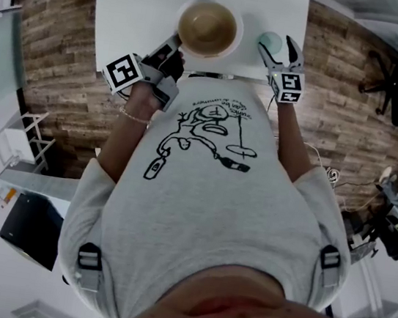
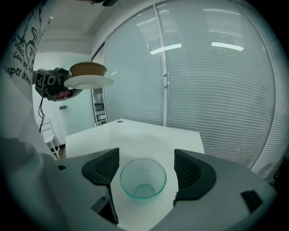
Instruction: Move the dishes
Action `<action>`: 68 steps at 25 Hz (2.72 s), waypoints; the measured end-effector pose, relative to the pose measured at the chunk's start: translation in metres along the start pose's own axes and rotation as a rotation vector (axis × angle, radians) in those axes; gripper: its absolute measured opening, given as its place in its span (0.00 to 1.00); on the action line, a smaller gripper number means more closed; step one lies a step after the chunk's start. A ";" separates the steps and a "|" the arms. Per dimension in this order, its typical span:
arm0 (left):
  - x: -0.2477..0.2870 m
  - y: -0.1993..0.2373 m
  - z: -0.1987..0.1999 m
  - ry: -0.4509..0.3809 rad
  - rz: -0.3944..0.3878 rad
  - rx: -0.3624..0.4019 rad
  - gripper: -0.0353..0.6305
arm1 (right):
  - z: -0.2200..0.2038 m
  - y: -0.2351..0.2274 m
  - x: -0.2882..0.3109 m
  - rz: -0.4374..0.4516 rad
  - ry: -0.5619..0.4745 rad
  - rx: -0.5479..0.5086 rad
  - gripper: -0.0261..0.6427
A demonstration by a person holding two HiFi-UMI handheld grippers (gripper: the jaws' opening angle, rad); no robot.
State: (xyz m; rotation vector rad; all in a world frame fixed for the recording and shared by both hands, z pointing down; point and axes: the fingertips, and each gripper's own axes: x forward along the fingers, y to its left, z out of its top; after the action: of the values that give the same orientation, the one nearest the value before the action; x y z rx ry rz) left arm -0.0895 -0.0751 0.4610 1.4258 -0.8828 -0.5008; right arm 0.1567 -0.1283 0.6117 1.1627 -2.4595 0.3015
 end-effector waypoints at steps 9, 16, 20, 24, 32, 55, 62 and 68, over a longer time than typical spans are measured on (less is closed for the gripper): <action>0.001 -0.001 0.002 0.003 -0.011 0.018 0.07 | 0.124 0.007 -0.034 0.047 -0.152 0.015 0.41; 0.001 -0.001 0.001 0.003 -0.015 0.016 0.07 | 0.207 0.030 -0.047 0.158 -0.237 0.061 0.23; 0.001 -0.003 0.001 0.001 -0.017 0.023 0.07 | 0.234 0.054 -0.050 0.248 -0.214 0.044 0.17; 0.001 -0.002 -0.001 0.004 -0.016 0.029 0.07 | 0.245 0.075 -0.047 0.313 -0.170 0.023 0.17; 0.003 -0.005 -0.005 0.023 -0.029 0.031 0.07 | 0.247 0.108 -0.036 0.396 -0.057 -0.022 0.17; 0.002 -0.006 -0.037 0.107 -0.005 0.038 0.07 | 0.192 0.125 -0.022 0.387 0.261 -0.111 0.12; -0.008 -0.003 -0.038 0.098 -0.010 0.035 0.07 | 0.196 0.130 -0.027 0.375 0.240 -0.090 0.11; 0.001 0.003 -0.025 0.074 0.003 0.030 0.07 | 0.201 0.112 -0.021 0.376 0.212 0.007 0.10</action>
State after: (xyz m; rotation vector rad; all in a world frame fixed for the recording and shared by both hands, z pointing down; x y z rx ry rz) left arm -0.0700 -0.0599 0.4661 1.4610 -0.8357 -0.4317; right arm 0.0289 -0.1146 0.4198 0.6248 -2.4723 0.5122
